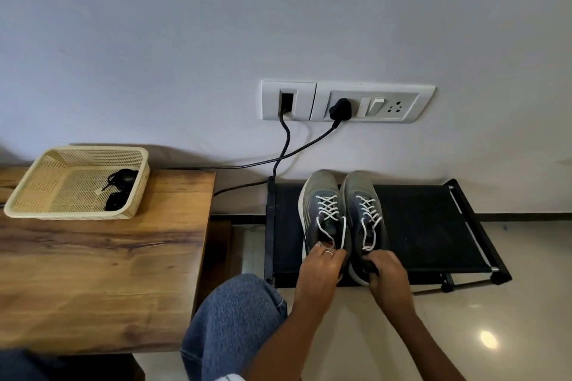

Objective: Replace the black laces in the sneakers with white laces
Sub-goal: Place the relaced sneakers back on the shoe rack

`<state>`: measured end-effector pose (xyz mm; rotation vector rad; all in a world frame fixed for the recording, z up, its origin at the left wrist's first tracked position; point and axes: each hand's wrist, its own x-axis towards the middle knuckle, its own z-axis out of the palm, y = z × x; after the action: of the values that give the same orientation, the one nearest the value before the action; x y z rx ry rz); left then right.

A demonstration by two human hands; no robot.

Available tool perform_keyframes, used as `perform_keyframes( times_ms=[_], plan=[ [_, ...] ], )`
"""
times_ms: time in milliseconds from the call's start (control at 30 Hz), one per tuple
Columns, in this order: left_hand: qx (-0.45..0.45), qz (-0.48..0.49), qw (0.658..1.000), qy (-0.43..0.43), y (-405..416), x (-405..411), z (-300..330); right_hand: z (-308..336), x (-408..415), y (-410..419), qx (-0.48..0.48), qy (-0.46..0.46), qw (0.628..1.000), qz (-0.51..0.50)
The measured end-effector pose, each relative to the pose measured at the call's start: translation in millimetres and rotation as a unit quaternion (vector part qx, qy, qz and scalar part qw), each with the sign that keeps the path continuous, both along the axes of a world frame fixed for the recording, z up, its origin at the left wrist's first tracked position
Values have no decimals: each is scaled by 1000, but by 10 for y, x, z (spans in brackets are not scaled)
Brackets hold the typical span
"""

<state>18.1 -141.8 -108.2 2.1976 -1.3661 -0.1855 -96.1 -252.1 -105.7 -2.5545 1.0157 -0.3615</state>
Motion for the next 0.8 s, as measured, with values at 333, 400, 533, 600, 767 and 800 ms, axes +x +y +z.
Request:
perform_keyframes(
  times_ms=[333,400,533,600,767,800],
  plan=[
    [-29,-20,999,-3,-12,32,-17,-5,29,-83,36,43,998,-3],
    [-35,-33,999,-6,-12,27,-5,5,22,-62,35,44,998,-24],
    [-48,-47,998,-19,-35,33,23,5,-59,-54,-1,13,999,-44],
    [-57,-51,997,-16,-56,25,-13,-14,-108,-94,-18,12,999,-41],
    [-83,-47,995,22,-132,-25,-107,15,-181,-183,-22,13,999,-32],
    [-85,-47,995,26,-153,-25,-108,23,-177,-197,-21,17,999,-27]
  ],
)
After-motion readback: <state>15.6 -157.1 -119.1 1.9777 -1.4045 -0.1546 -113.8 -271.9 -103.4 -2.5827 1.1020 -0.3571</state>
